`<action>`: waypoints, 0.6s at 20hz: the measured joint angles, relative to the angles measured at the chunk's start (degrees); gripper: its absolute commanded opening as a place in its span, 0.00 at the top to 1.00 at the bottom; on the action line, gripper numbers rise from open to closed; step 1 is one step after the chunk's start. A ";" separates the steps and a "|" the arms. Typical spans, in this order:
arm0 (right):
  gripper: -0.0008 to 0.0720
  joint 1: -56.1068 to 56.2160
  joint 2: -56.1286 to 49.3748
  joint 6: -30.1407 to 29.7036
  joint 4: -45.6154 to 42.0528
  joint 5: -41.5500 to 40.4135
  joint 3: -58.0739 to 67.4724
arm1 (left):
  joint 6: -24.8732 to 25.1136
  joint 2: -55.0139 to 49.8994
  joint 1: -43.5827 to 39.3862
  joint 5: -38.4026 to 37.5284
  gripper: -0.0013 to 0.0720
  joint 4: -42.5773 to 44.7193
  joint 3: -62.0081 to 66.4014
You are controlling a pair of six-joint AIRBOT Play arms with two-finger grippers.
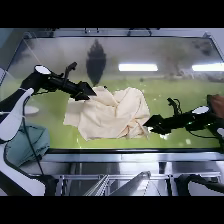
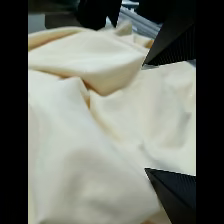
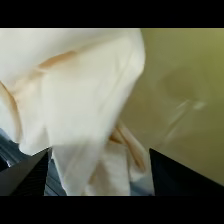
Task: Fold the shirts.
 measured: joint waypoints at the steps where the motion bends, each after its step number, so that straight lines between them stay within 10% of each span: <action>1: 0.20 1.11 -0.63 -0.61 2.03 -1.16 -0.20 | -1.40 -1.81 -0.79 -0.09 0.05 2.25 1.88; 3: 0.91 2.60 -1.70 -1.86 3.48 -4.46 -0.55 | -4.15 -4.96 -2.21 -1.11 0.37 7.43 5.62; 6: 0.96 3.61 -2.32 -4.26 6.95 -5.49 -0.46 | -6.51 -7.63 -3.67 -1.84 0.97 12.31 9.84; 12: 0.96 2.71 -1.33 -5.88 8.02 -5.40 0.70 | -7.37 -8.13 -4.35 -4.24 0.95 15.50 15.13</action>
